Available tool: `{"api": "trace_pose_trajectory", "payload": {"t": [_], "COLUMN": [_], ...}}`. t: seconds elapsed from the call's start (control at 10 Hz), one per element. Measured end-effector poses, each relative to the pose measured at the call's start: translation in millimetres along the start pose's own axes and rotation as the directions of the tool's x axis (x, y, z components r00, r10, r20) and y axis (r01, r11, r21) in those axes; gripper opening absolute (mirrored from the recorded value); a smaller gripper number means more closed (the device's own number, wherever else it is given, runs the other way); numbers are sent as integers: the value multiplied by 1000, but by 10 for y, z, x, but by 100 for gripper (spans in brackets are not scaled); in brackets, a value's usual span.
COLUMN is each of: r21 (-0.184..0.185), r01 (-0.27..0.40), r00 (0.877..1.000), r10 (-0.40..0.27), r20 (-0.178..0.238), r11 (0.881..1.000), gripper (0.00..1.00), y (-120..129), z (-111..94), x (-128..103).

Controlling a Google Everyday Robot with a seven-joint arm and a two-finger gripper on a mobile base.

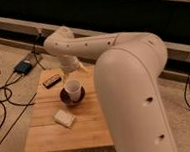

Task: Place the ceramic cup in the ceramic bowl

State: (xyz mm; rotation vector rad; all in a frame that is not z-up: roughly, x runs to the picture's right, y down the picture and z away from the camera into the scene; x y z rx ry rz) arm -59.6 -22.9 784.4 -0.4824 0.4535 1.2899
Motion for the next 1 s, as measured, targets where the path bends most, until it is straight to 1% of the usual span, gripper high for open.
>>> {"api": "trace_pose_trajectory", "payload": {"t": [0.1, 0.2, 0.3, 0.5, 0.6, 0.8, 1.0], "r21": [-10, -23, -29, -36, -36, -46, -41], "r01": [-60, -124, -183, -265, -284, -280, -281], "r00": [998, 992, 982, 963, 957, 958, 958], "r10": [60, 123, 182, 262, 281, 277, 278], "r20": [-16, -35, -51, -71, -76, -73, -72], "r11": [998, 992, 983, 964, 958, 959, 959], "gripper": [80, 80, 80, 80, 80, 80, 80], "y": [-221, -436, -661, -965, -1052, -990, -1015], "z": [9, 48, 95, 183, 209, 208, 207], "x": [65, 135, 203, 293, 317, 292, 298]}}
